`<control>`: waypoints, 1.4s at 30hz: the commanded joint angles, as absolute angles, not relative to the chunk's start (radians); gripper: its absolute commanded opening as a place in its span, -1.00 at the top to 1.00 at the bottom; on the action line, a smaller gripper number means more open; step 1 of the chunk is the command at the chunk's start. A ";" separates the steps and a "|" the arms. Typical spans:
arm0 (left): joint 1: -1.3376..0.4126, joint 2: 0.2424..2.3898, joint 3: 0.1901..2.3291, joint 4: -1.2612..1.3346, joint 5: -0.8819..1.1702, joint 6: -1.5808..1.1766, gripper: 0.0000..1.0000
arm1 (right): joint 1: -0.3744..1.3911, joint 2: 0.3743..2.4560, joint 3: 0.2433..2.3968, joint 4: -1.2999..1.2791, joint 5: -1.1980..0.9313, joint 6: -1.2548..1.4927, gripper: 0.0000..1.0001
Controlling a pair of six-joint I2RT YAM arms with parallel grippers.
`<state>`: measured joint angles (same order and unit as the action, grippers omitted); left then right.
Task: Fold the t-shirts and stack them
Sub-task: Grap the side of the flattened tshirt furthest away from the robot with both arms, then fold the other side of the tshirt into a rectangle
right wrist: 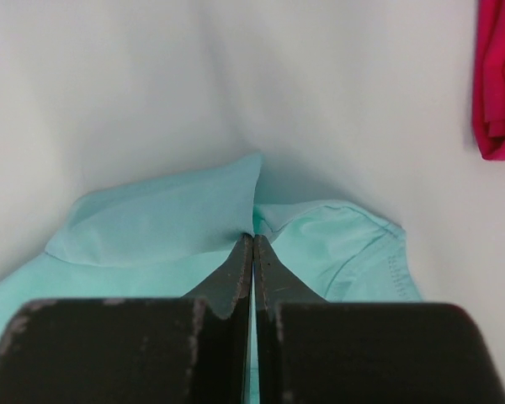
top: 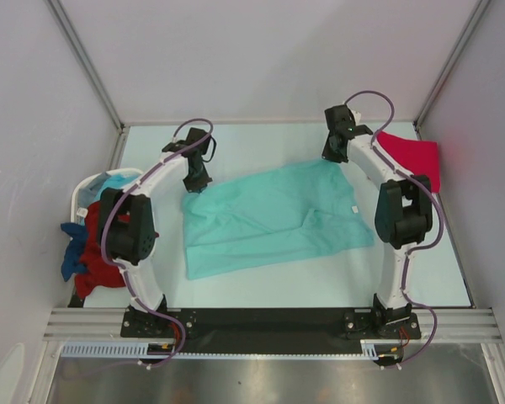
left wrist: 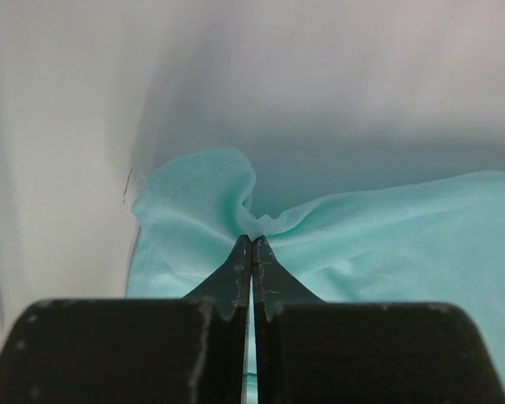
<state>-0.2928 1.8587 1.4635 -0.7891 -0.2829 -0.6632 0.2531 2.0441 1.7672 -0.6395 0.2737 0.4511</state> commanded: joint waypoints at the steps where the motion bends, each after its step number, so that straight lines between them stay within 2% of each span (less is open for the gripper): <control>1: -0.298 1.758 1.479 -0.793 -0.279 -0.657 1.00 | 0.267 1.922 1.717 -0.652 0.330 0.443 1.00; 21: -0.342 1.591 1.273 -0.793 -0.259 -0.684 1.00 | 0.334 1.732 1.505 -0.683 0.371 0.489 1.00; 42: -0.434 1.394 1.181 -0.857 -0.282 -0.726 1.00 | 0.385 1.516 1.338 -0.749 0.400 0.523 1.00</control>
